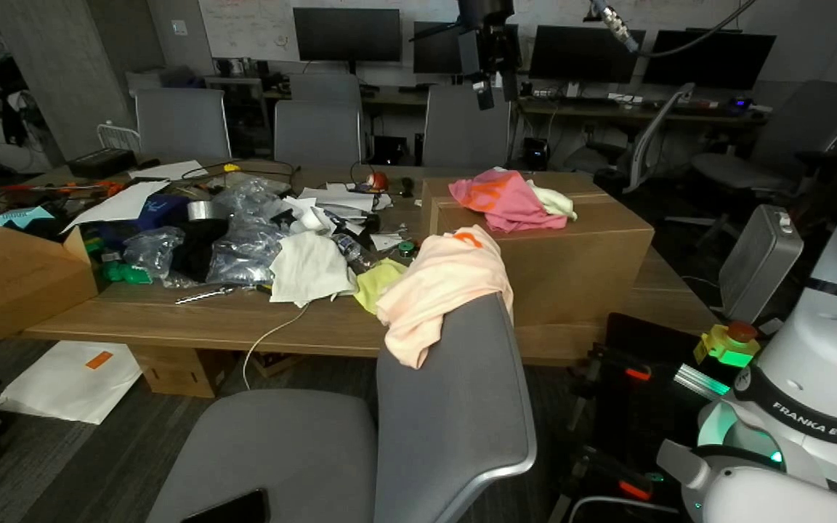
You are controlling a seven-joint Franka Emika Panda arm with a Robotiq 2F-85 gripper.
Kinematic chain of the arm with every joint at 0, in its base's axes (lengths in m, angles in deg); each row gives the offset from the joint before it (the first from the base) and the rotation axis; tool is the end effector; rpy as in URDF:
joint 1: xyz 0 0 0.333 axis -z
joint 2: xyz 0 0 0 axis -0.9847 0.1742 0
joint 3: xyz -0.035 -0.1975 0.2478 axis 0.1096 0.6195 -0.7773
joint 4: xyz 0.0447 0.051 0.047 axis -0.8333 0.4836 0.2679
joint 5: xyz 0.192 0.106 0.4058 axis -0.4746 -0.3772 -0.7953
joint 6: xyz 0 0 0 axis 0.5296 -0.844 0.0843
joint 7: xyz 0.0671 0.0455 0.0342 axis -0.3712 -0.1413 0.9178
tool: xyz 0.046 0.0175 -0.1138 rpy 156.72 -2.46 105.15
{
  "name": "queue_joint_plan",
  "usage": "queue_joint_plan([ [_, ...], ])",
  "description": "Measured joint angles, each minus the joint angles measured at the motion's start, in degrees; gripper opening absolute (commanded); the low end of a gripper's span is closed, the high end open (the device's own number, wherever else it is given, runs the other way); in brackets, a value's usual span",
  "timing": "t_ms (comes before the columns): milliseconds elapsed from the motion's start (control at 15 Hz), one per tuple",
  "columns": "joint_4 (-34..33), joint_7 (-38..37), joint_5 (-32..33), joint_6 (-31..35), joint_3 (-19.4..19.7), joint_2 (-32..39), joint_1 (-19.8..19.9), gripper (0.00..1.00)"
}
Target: Put the shirts on the back of the chair onto the box
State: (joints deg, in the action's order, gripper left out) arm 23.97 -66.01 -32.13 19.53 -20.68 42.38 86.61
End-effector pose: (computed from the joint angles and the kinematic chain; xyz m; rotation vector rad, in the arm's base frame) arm 0.5941 -0.1214 0.5202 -3.0907 0.1540 0.5060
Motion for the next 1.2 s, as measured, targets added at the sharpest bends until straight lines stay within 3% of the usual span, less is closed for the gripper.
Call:
queue_joint_plan([
  [600,15.7,0.0,-3.7,11.9,-5.7,0.2,-7.1,1.0],
  [1200,20.1,0.5,-5.7,15.9,-6.4,3.7,-8.0,1.0],
])
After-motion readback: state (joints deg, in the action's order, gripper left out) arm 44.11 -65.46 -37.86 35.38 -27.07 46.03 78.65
